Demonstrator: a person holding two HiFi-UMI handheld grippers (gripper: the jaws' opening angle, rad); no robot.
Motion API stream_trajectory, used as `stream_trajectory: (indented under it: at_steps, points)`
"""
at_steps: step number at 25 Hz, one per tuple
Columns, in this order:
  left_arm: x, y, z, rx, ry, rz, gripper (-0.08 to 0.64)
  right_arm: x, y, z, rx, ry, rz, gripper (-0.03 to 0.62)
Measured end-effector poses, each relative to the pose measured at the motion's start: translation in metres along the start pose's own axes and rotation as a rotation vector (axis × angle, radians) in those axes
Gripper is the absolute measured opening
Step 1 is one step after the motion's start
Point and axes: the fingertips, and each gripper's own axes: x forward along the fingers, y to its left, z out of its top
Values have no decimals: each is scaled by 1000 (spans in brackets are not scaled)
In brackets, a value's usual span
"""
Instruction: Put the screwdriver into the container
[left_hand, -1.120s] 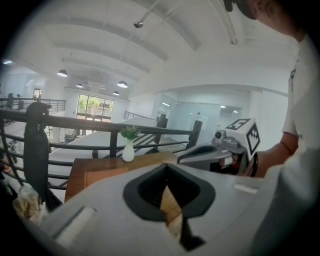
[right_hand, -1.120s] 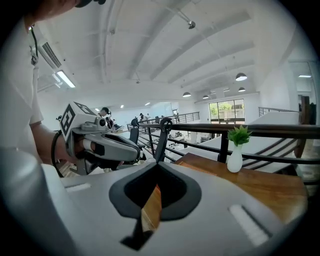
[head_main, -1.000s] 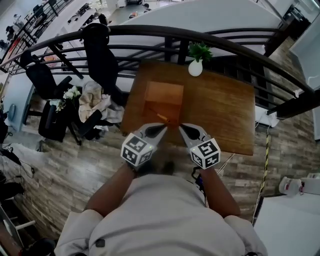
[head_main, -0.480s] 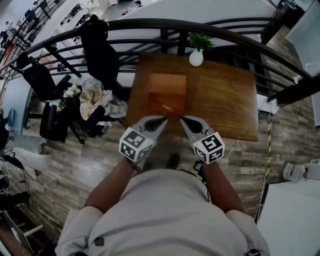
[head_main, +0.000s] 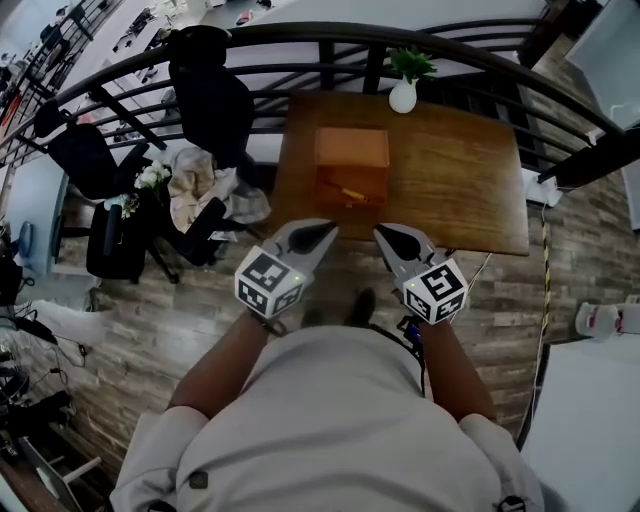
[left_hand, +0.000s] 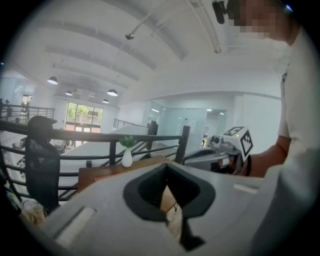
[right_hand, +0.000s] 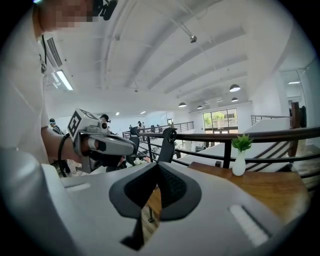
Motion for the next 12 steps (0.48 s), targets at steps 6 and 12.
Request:
stream_trajectory:
  at_steps: [6,12]
  points:
    - [-46,-12,-6,36,-17,-36,5,-8,44,0,-2,-24,-34,8]
    - [-95,-35,-16,56,-37,-79,3,-23,92,-4,5,-38,-62,8]
